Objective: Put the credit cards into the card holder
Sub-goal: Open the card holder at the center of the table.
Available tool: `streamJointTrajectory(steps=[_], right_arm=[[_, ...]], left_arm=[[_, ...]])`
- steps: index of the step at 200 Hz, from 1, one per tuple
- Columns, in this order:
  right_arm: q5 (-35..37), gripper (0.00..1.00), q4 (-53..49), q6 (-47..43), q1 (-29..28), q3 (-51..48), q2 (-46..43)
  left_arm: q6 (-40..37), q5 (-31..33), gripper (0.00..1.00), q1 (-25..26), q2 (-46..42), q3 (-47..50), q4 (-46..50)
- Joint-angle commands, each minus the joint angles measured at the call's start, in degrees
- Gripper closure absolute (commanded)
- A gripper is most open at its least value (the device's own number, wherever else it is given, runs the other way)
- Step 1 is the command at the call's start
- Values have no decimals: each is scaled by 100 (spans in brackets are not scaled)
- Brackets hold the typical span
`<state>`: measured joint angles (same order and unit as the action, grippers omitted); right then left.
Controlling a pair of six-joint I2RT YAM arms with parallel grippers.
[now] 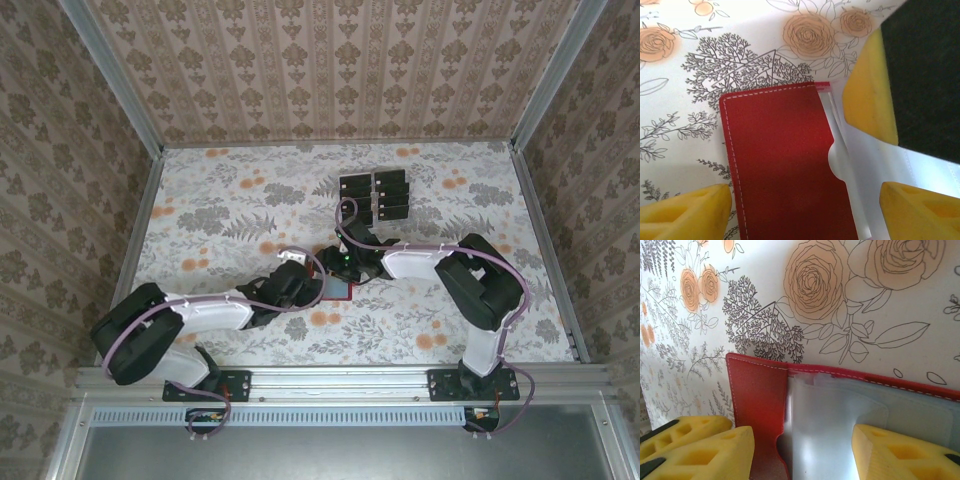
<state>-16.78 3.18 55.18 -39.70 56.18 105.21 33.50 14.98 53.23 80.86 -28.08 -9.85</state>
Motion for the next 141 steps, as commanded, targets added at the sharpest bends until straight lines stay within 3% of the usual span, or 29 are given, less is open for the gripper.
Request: streamJointTrajectory(steps=[1,141], right_arm=[[-116,44,3,151,-55,68,163],[310,41,-603,-317,90,-113,-772]], left_arm=[[-137,-40,21,38,169,-187,-131],[263,57,31,59,889,57,-409]])
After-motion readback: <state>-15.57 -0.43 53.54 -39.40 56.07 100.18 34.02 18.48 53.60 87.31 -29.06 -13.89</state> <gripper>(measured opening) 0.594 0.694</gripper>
